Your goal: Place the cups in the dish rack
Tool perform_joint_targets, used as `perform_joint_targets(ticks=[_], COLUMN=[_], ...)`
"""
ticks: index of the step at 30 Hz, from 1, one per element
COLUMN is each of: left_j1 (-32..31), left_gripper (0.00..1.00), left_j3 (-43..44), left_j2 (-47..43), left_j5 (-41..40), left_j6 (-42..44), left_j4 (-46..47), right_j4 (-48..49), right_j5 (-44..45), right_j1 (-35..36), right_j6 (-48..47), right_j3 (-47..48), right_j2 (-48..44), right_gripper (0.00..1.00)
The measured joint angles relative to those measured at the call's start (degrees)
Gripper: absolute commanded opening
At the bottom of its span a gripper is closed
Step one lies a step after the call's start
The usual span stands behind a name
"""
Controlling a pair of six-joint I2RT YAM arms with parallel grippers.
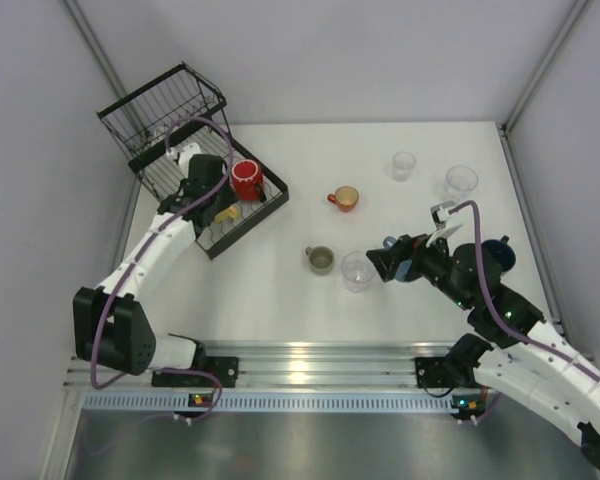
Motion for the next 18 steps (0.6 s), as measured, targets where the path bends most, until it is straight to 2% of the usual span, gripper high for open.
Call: perform_joint_targets(ticks=[4,5,7,13,18], left_j1=[2.08,3.43,6.86,15.45,16.65], left_gripper=[0.30,0.16,0.02,0.00,0.00], left_j3=[-0.81,-0.81,-0.81,-0.42,1.75], left_j2=[-2.47,-2.84,-3.50,-1.16,8.24], left_j5=[-0.87,-0.87,-1.14,-1.20,-0.11], left_j6=[1.90,2.29,2.56,3.06,3.02], left_j4=[-0.20,-0.13,-0.22,0.04,0.20], right_j4=[-0.11,-0.17,-0.24,-0.24,-0.44], right_j5=[0.24,0.31,0.33,0.37,0.50], right_j1=[0.00,0.00,0.00,0.00,0.00], right_j6=[0.09,0.17,0.50,0.96,0.94], right_j3=[0.04,0.04,0.04,0.04,0.07], right_j2=[0.48,0.61,0.85,1.40,1.38], right_gripper=[0.99,0.99,0.99,0.99,0.99])
